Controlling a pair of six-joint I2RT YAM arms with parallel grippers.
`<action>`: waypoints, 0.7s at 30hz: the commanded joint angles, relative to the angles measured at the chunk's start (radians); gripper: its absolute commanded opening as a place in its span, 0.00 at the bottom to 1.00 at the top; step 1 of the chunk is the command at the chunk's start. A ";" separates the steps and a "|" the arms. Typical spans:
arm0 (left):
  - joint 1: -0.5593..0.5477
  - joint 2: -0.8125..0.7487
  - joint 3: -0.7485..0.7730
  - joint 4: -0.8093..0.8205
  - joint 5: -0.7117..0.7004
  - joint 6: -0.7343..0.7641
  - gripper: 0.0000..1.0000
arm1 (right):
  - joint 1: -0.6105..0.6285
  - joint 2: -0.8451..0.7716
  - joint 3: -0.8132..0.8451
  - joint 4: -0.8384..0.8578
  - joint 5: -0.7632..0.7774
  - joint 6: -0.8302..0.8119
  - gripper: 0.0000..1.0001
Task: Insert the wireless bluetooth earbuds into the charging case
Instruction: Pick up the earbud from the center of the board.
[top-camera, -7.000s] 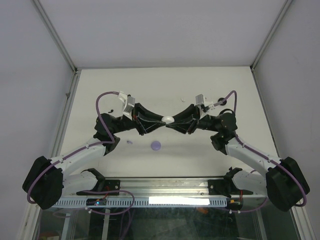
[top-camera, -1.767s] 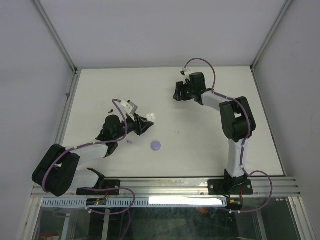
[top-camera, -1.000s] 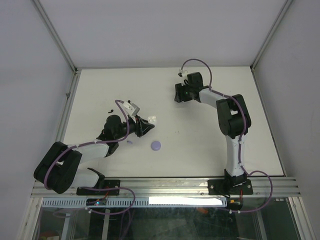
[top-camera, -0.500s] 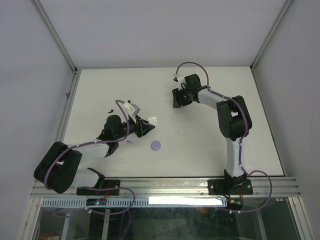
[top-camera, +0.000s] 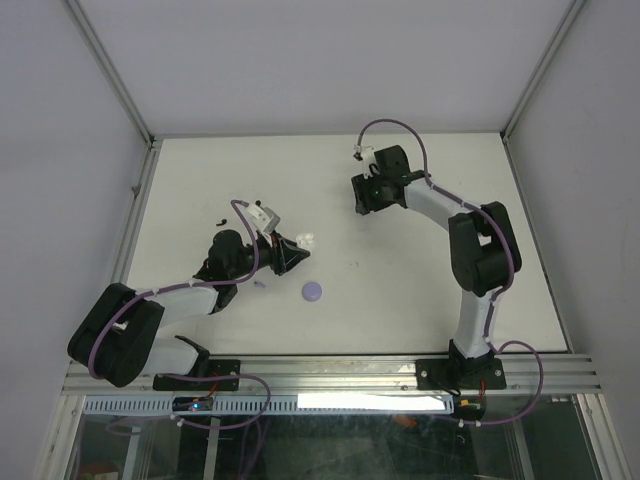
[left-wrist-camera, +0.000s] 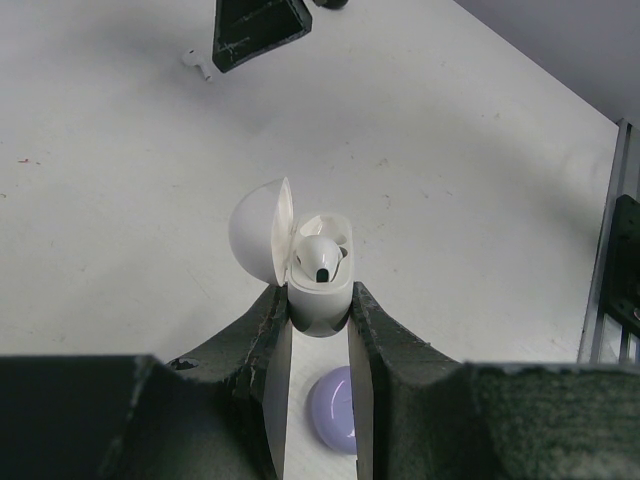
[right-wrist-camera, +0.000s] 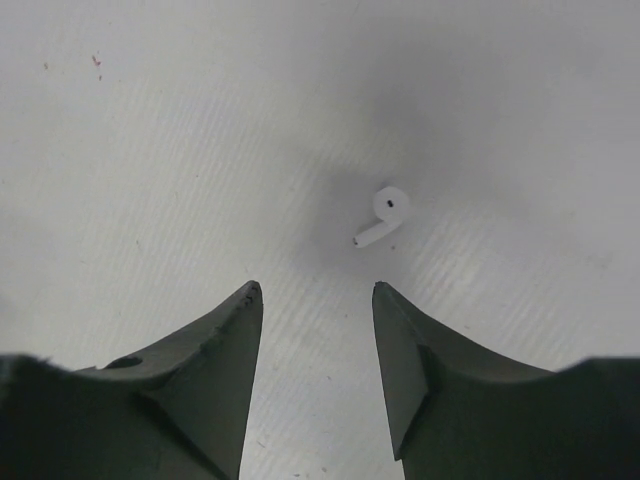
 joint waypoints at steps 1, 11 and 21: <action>0.005 -0.016 0.007 0.049 0.022 0.004 0.00 | 0.004 -0.042 0.054 0.028 0.159 -0.031 0.51; 0.005 -0.016 0.006 0.045 0.022 0.010 0.00 | 0.002 0.097 0.170 0.031 0.192 -0.059 0.45; 0.005 -0.007 0.010 0.044 0.027 0.013 0.00 | 0.003 0.167 0.218 0.001 0.165 -0.072 0.39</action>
